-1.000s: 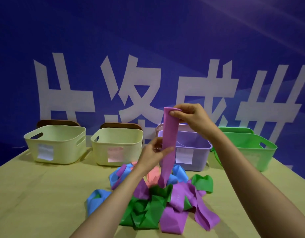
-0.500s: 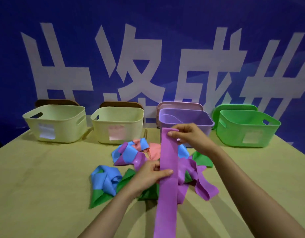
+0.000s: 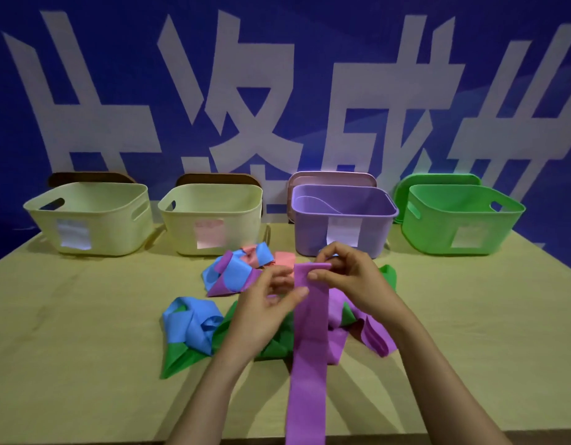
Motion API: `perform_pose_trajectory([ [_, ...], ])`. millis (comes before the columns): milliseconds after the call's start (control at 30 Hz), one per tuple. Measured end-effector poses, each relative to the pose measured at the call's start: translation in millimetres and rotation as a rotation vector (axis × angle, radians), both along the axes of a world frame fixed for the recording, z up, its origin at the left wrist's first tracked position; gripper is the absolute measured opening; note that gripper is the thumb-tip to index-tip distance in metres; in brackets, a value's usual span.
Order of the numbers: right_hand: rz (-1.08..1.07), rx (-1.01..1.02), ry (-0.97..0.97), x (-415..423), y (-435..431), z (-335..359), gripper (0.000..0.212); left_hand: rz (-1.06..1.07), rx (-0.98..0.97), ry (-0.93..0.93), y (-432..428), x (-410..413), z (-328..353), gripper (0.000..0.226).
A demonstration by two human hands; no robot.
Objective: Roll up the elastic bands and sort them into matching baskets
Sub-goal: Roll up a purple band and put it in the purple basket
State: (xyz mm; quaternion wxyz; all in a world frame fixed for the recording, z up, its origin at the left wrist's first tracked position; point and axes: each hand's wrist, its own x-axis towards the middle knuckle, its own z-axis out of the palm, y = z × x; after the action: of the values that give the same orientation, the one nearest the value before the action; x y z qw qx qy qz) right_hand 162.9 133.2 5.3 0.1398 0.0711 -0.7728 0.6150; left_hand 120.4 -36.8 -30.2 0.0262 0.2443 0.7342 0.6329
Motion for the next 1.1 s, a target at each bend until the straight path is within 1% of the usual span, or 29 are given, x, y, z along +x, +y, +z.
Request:
perform_pose_trajectory([
  [33,-0.002,-0.013,0.017,2.9,-3.3,0.2,0.016,0.000,0.090,-0.007,0.5,3.9,11.0,0.021],
  [100,-0.013,-0.009,0.051,8.7,-9.2,1.1,0.016,-0.036,0.156,0.006,1.1,10.8,25.1,0.014],
  [200,-0.057,0.049,0.065,18.6,-12.0,3.3,0.013,-0.043,0.217,-0.052,0.8,18.6,29.3,0.016],
  [300,-0.046,0.062,0.061,28.8,-12.6,0.6,0.019,-0.039,0.262,-0.124,3.8,24.3,29.8,0.018],
  [367,-0.042,-0.024,0.058,33.4,-15.2,-3.3,0.023,-0.017,0.252,-0.101,4.5,25.5,29.2,0.021],
  [433,-0.083,-0.087,0.058,35.2,-18.9,-8.4,0.026,-0.020,0.201,-0.050,3.9,26.2,28.7,0.024],
  [500,-0.164,-0.107,0.052,33.8,-22.0,-14.5,0.024,-0.029,0.174,-0.021,4.4,27.5,27.2,0.024],
  [567,-0.206,-0.134,0.052,32.9,-26.7,-16.1,0.022,-0.031,0.202,-0.047,5.3,29.1,27.2,0.021],
  [633,-0.227,-0.086,0.097,32.3,-30.6,-14.6,0.023,-0.020,0.232,-0.075,6.1,30.3,27.6,0.015],
  [700,-0.247,-0.001,0.178,32.1,-32.4,-13.5,0.025,-0.002,0.235,-0.097,5.9,31.0,29.8,0.003],
  [800,-0.258,0.036,0.227,31.8,-33.7,-16.5,0.024,-0.027,0.207,-0.173,3.6,28.7,30.8,0.032],
  [867,-0.261,0.063,0.239,31.9,-35.0,-18.5,0.024,-0.039,0.176,-0.159,1.5,27.7,32.6,0.036],
  [933,-0.278,0.060,0.251,31.7,-35.5,-18.2,0.024,-0.051,0.170,-0.137,0.4,28.0,33.9,0.032],
  [1033,-0.275,0.073,0.235,32.7,-35.4,-15.0,0.021,-0.045,0.180,-0.132,1.5,31.1,37.0,0.013],
  [1100,-0.244,0.089,0.195,36.1,-33.8,-12.4,0.022,-0.026,0.176,-0.102,1.8,31.6,37.5,0.016],
])
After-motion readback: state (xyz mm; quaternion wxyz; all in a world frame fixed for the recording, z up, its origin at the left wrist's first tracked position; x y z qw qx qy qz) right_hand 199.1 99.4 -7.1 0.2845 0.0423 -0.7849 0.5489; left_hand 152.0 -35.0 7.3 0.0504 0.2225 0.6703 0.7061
